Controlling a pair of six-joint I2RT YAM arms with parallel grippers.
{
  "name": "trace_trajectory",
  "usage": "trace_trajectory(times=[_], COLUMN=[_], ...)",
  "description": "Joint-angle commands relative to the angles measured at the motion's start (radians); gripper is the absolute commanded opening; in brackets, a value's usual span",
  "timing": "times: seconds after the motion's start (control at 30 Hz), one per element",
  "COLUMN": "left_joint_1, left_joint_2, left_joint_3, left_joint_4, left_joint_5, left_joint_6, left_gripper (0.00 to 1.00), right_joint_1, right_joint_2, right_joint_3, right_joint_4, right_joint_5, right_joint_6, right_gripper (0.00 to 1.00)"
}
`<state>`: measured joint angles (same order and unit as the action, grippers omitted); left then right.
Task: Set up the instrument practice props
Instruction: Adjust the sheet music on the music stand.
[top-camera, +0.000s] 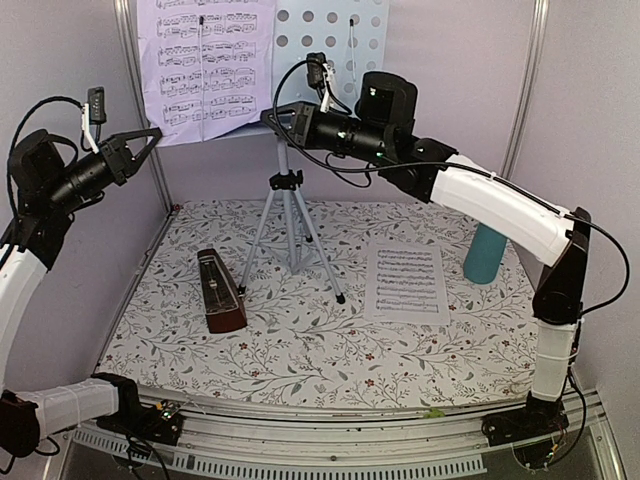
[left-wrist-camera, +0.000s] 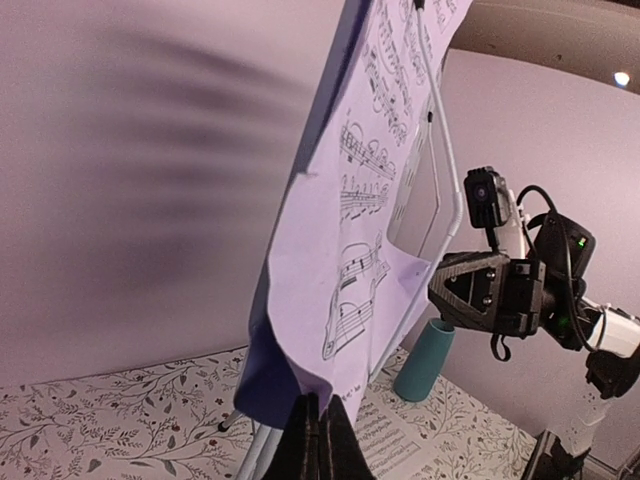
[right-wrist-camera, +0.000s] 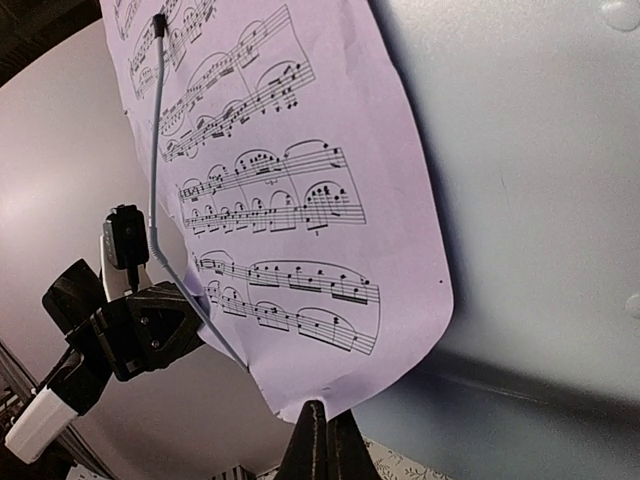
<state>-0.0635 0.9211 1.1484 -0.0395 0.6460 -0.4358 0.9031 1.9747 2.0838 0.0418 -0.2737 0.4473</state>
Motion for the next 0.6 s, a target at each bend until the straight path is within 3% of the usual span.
trace_trajectory(times=[0.0,0.57], left_joint_1=[-0.002,-0.005], left_joint_2=[0.003,0.053], left_joint_3=[0.011,0.07], left_joint_4=[0.03,0.049], left_joint_5=[0.002,-0.005], left_joint_6=[-0.006,-0.009], left_gripper=[0.0,0.0], right_joint_1=[-0.004,-0.033], right_joint_2=[0.038,0.045], right_joint_3=[0.054,0.066], right_joint_4=[-0.027,-0.044], right_joint_5=[0.046,0.081], right_joint_6=[-0.043,-0.065], right_gripper=[0.0,0.0])
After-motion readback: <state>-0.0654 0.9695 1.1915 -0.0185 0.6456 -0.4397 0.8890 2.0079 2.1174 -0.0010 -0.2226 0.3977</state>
